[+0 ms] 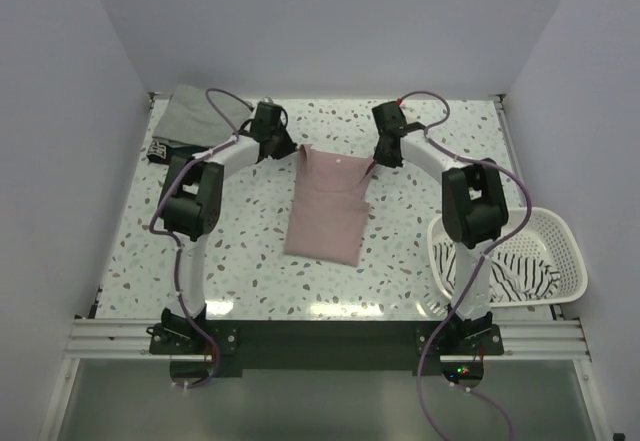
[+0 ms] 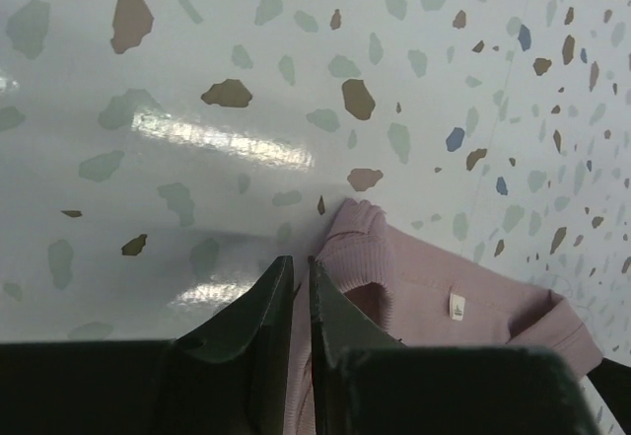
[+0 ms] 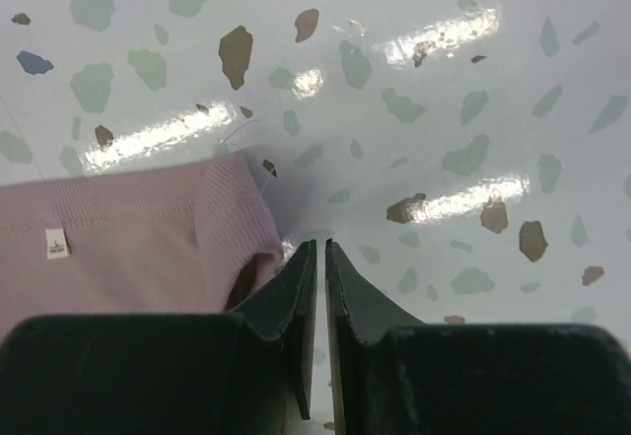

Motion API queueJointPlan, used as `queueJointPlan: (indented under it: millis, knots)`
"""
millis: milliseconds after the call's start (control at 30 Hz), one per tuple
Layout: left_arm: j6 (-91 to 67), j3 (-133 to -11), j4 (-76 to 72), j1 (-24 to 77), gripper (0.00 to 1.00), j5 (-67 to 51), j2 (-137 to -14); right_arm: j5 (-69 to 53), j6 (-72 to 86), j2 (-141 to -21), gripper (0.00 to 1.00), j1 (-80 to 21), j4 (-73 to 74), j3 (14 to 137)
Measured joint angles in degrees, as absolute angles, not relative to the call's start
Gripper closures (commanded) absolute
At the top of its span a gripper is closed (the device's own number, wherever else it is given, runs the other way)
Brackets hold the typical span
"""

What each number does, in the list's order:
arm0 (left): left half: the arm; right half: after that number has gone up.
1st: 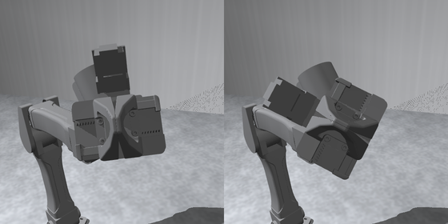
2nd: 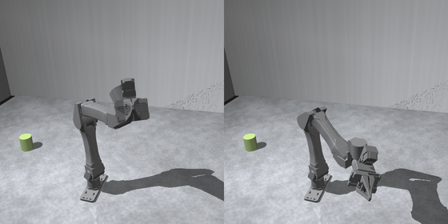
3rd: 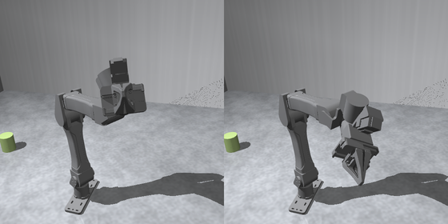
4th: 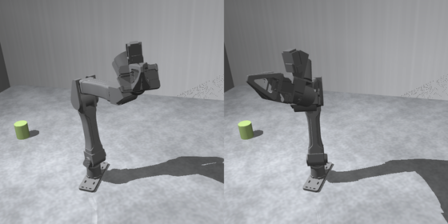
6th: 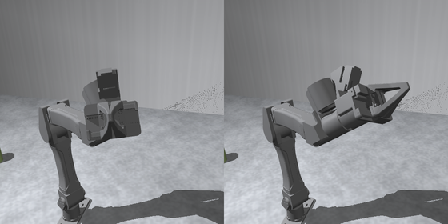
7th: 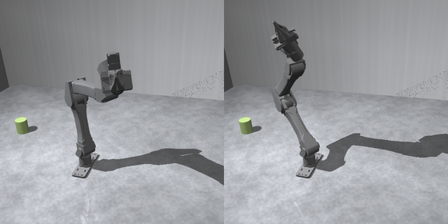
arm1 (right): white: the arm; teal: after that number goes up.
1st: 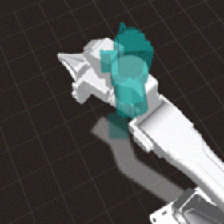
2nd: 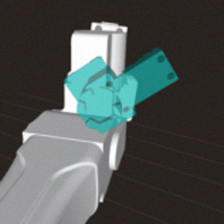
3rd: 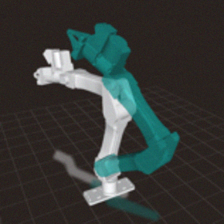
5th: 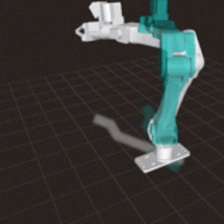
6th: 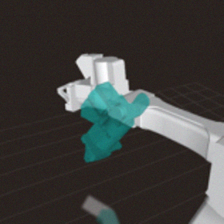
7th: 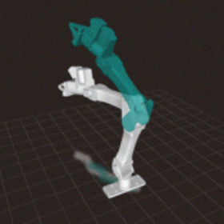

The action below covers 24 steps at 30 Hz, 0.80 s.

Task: Fold and stack the tank tops
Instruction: Fold the tank top

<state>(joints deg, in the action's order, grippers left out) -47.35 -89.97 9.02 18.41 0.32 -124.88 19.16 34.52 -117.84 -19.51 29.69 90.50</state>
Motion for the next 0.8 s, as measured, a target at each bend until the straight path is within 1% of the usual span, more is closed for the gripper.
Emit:
queueJointPlan:
  millis: [167,800]
  knots:
    - [-47.4,-91.2,8.6,19.7,0.83,-0.8,-124.9,16.5,35.5,-120.9,0.89,-19.5,29.7,92.9]
    - [-47.4,-93.2,7.8,21.8,0.84,-2.6,-129.2,10.7,40.2,-122.7,0.90,-19.5,28.2,95.0]
